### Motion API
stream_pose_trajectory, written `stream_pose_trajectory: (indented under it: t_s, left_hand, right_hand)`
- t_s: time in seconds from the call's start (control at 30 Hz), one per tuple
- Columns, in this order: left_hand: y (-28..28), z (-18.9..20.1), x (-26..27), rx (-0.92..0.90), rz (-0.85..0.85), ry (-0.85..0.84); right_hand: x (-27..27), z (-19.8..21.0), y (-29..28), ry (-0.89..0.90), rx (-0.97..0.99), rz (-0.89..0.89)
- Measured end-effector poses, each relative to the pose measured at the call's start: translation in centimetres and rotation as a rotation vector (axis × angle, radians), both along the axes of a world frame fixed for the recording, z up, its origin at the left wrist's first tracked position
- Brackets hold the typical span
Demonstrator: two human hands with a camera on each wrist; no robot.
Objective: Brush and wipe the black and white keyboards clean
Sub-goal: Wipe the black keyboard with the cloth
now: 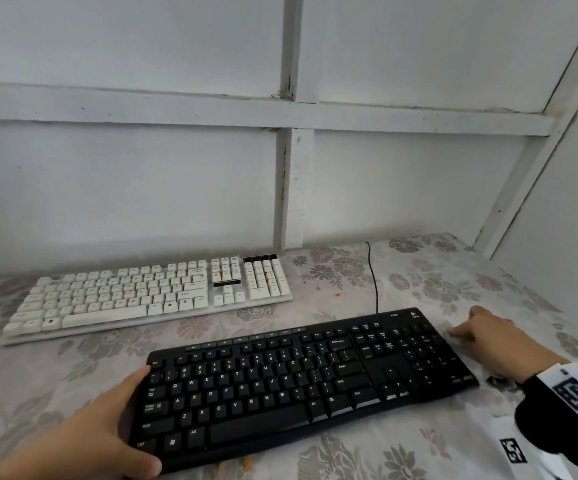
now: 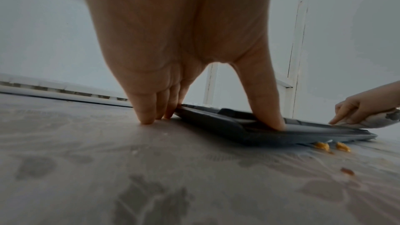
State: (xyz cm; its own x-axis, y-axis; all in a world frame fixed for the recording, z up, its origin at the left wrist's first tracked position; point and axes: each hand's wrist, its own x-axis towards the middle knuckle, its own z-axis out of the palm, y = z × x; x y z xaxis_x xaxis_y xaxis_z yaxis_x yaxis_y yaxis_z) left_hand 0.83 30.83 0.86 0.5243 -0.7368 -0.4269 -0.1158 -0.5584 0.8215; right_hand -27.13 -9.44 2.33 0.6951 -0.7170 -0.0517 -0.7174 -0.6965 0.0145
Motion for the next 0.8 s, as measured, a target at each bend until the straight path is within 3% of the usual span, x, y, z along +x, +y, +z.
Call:
stream_pose_trajectory:
  t_s: [0.27,0.47,0.67,0.8]
  left_hand:
    - [0.2,-0.8,0.5,-0.012,-0.003,-0.057]
    - [0.3,-1.2,0.6,-0.045,-0.01,0.001]
    - [0.3,-1.2,0.8,-0.026,-0.033,-0.024]
    - [0.3,-1.1,0.8,-0.01,-0.039,-0.021]
  right_hand:
    - [3.4,0.7,4.4,-0.177,0.21,0.272]
    - [3.1,-0.5,4.5,-0.157,0.199,0.265]
    - [1.9,0.0,1.8,-0.155,0.082,0.119]
    - [2.3,0.0,1.8,-0.135,0.065,0.156]
